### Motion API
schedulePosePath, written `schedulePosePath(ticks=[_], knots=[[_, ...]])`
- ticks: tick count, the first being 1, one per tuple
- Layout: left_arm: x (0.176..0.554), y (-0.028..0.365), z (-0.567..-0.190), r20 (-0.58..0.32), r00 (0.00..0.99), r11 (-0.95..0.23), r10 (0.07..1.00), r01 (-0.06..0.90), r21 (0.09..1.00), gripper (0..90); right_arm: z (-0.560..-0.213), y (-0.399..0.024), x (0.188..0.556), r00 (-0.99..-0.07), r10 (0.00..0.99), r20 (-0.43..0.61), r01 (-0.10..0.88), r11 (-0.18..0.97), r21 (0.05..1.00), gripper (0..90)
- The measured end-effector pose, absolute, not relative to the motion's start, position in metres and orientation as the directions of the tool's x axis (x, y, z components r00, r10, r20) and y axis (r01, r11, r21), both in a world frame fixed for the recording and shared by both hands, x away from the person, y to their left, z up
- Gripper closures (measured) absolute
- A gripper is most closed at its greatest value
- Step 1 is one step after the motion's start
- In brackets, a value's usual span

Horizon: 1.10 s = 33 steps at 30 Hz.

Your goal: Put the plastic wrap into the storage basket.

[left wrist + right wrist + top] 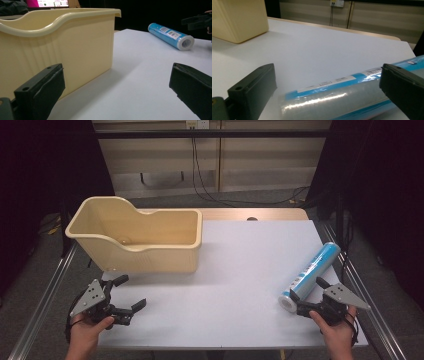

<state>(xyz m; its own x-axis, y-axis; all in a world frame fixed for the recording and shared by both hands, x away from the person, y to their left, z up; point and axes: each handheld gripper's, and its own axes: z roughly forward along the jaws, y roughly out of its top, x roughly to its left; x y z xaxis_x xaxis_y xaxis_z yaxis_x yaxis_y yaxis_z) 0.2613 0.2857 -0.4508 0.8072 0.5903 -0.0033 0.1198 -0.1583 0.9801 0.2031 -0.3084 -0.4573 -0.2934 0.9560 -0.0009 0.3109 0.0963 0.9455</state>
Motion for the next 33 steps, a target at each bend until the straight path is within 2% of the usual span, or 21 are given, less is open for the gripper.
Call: schedulePosePath(ticks=[20,29,33], knots=[[0.263,0.282,-0.453,-0.003,0.819,-0.176,0.574,0.126,0.976,0.0,-0.440,-0.328,0.257,-0.104,0.994,0.038,0.472,0.016,0.882,1.9],[0.263,0.281,-0.454,0.000,0.826,-0.187,0.564,0.128,0.974,0.0,-0.438,-0.335,0.284,0.001,0.998,0.065,0.602,-0.052,0.797,2.6],[0.263,0.281,-0.454,-0.002,0.827,-0.187,0.562,0.130,0.974,0.0,-0.438,-0.335,0.290,0.039,0.996,0.076,0.629,-0.084,0.773,3.2]])
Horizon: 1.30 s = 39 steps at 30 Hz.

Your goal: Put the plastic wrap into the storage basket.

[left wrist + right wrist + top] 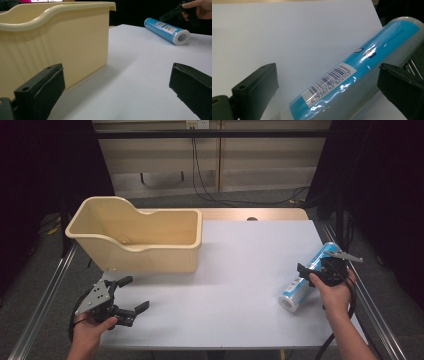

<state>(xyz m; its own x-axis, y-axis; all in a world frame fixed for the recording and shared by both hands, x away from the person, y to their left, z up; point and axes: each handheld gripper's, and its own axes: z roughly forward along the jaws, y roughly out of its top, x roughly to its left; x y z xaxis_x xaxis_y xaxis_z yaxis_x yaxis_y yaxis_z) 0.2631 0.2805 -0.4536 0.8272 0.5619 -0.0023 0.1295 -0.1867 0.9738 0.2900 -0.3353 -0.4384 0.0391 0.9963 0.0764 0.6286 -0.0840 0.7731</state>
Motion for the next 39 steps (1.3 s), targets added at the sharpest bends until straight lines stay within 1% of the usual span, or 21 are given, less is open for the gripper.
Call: schedulePosePath(ticks=[5,6,11,12,13,14,18,23,26,27,28,29,30,31,35,36,39], knots=[[0.263,0.280,-0.454,-0.003,0.830,-0.186,0.557,0.129,0.974,0.0,-0.439,-0.337,0.299,0.064,0.995,0.080,0.665,-0.102,0.740,3.0],[0.263,0.280,-0.454,-0.006,0.832,-0.185,0.555,0.131,0.974,0.0,-0.439,-0.339,0.304,0.087,0.992,0.090,0.686,-0.125,0.717,3.1],[0.263,0.278,-0.454,-0.006,0.837,-0.189,0.547,0.131,0.973,0.0,-0.439,-0.342,0.313,0.120,0.989,0.084,0.710,-0.145,0.689,3.2],[0.263,0.278,-0.454,-0.008,0.838,-0.188,0.546,0.132,0.973,0.0,-0.439,-0.343,0.317,0.147,0.986,0.081,0.729,-0.164,0.665,3.3],[0.263,0.277,-0.454,-0.010,0.838,-0.186,0.546,0.132,0.974,0.0,-0.439,-0.343,0.317,0.147,0.986,0.081,0.729,-0.164,0.665,3.3],[0.263,0.277,-0.454,-0.010,0.840,-0.187,0.543,0.133,0.973,0.0,-0.440,-0.344,0.321,0.172,0.982,0.077,0.746,-0.181,0.641,3.6],[0.263,0.278,-0.454,-0.007,0.842,-0.192,0.539,0.131,0.973,0.0,-0.444,-0.345,0.326,0.209,0.976,0.060,0.768,-0.202,0.608,1.6],[0.263,0.277,-0.455,-0.013,0.844,-0.190,0.536,0.136,0.972,0.0,-0.449,-0.347,0.329,0.255,0.965,0.060,0.779,-0.242,0.578,2.1],[0.263,0.276,-0.455,-0.018,0.846,-0.189,0.532,0.139,0.972,0.0,-0.457,-0.347,0.333,0.297,0.952,0.072,0.813,-0.292,0.504,3.4],[0.263,0.276,-0.455,-0.018,0.846,-0.189,0.532,0.139,0.972,0.0,-0.457,-0.347,0.333,0.297,0.952,0.072,0.813,-0.292,0.504,3.4],[0.263,0.276,-0.455,-0.014,0.847,-0.193,0.531,0.137,0.972,0.0,-0.461,-0.350,0.336,0.322,0.937,0.132,0.832,-0.347,0.432,5.8],[0.263,0.276,-0.455,-0.014,0.847,-0.193,0.531,0.137,0.972,0.0,-0.461,-0.350,0.336,0.322,0.937,0.132,0.832,-0.347,0.432,5.8],[0.263,0.276,-0.455,-0.016,0.848,-0.194,0.530,0.139,0.971,0.0,-0.464,-0.351,0.340,0.346,0.918,0.194,0.832,-0.396,0.388,7.5],[0.263,0.276,-0.455,-0.013,0.848,-0.197,0.530,0.138,0.971,0.0,-0.465,-0.351,0.341,0.353,0.914,0.198,0.832,-0.404,0.380,7.0],[0.263,0.276,-0.455,-0.016,0.849,-0.194,0.528,0.139,0.971,0.0,-0.463,-0.346,0.346,0.358,0.919,0.166,0.845,-0.394,0.360,10.4],[0.263,0.276,-0.455,-0.013,0.848,-0.196,0.530,0.137,0.971,0.0,-0.462,-0.347,0.348,0.367,0.917,0.158,0.852,-0.399,0.338,12.2],[0.263,0.275,-0.456,-0.008,0.850,-0.207,0.527,0.138,0.969,0.0,-0.461,-0.348,0.349,0.368,0.915,0.164,0.855,-0.403,0.326,14.1]])
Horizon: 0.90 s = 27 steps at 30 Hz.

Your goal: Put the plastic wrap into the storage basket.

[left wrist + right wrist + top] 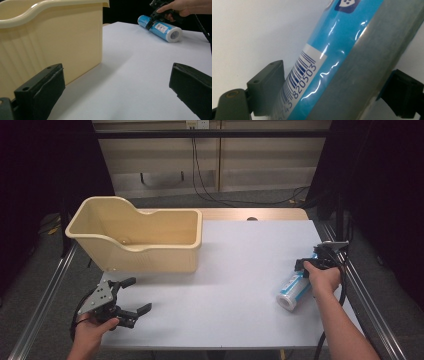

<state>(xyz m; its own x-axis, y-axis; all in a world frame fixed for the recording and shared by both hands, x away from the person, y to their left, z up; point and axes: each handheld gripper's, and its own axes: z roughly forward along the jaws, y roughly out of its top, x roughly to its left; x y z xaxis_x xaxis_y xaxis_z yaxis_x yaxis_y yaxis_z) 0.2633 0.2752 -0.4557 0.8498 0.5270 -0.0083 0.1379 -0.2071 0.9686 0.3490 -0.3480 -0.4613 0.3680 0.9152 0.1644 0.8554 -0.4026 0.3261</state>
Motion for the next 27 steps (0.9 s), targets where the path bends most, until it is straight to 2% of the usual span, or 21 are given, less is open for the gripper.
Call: schedulePosePath(ticks=[1,2,4,9,11,12,15,20,21,24,27], knots=[[0.263,0.275,-0.456,-0.008,0.850,-0.206,0.527,0.137,0.969,0.0,-0.461,-0.348,0.349,0.373,0.912,0.170,0.853,-0.410,0.322,16.9],[0.263,0.275,-0.456,-0.006,0.850,-0.207,0.527,0.135,0.969,0.0,-0.459,-0.350,0.348,0.386,0.900,0.202,0.838,-0.434,0.331,23.4],[0.263,0.275,-0.455,0.001,0.850,-0.211,0.527,0.129,0.969,0.0,-0.457,-0.346,0.349,0.345,0.918,0.196,0.859,-0.393,0.328,27.3],[0.263,0.275,-0.454,0.000,0.845,-0.204,0.534,0.129,0.970,0.1,-0.454,-0.330,0.356,0.260,0.953,0.157,0.899,-0.298,0.321,30.3],[0.263,0.276,-0.455,-0.001,0.846,-0.203,0.533,0.129,0.971,0.2,-0.453,-0.324,0.361,0.216,0.968,0.128,0.926,-0.244,0.287,30.6],[0.263,0.276,-0.455,-0.001,0.846,-0.203,0.533,0.129,0.971,0.2,-0.451,-0.323,0.362,0.225,0.966,0.131,0.926,-0.254,0.279,30.7],[0.263,0.277,-0.455,0.008,0.845,-0.213,0.535,0.126,0.969,0.2,-0.452,-0.315,0.363,0.201,0.978,0.056,0.934,-0.209,0.291,30.3],[0.262,0.278,-0.456,0.010,0.847,-0.226,0.531,0.131,0.965,0.2,-0.451,-0.311,0.360,0.196,0.980,0.042,0.940,-0.200,0.277,29.0],[0.262,0.277,-0.456,0.009,0.847,-0.227,0.531,0.132,0.965,0.3,-0.453,-0.311,0.359,0.172,0.985,0.028,0.945,-0.173,0.278,27.9],[0.261,0.276,-0.457,0.010,0.848,-0.232,0.530,0.134,0.963,0.2,-0.459,-0.308,0.355,0.155,0.988,0.022,0.961,-0.156,0.230,27.3],[0.261,0.276,-0.456,0.019,0.848,-0.240,0.530,0.128,0.962,0.2,-0.459,-0.306,0.354,0.152,0.988,0.011,0.958,-0.150,0.245,28.9]])
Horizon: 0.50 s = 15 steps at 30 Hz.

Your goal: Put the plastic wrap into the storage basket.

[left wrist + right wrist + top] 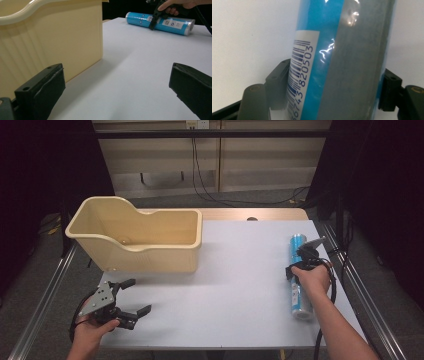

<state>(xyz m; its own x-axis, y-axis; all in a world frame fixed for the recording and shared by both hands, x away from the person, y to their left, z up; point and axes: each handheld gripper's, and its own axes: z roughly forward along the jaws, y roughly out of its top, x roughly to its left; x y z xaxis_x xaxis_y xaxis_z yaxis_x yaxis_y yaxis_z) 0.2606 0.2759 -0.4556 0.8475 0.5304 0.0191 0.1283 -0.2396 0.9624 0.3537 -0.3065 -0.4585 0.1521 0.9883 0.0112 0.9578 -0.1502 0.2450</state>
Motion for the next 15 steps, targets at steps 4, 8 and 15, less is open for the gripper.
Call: schedulePosePath(ticks=[4,8,15], knots=[[0.262,0.276,-0.456,0.012,0.846,-0.230,0.533,0.131,0.964,0.4,-0.454,-0.309,0.352,0.130,0.991,0.026,0.951,-0.132,0.279,31.2],[0.263,0.275,-0.455,0.008,0.846,-0.223,0.534,0.132,0.966,0.5,-0.436,-0.310,0.356,0.091,0.993,0.074,0.956,-0.108,0.273,32.2],[0.263,0.275,-0.455,0.010,0.846,-0.225,0.534,0.131,0.965,0.6,-0.405,-0.298,0.368,-0.001,0.997,0.074,0.958,-0.020,0.287,32.2]])
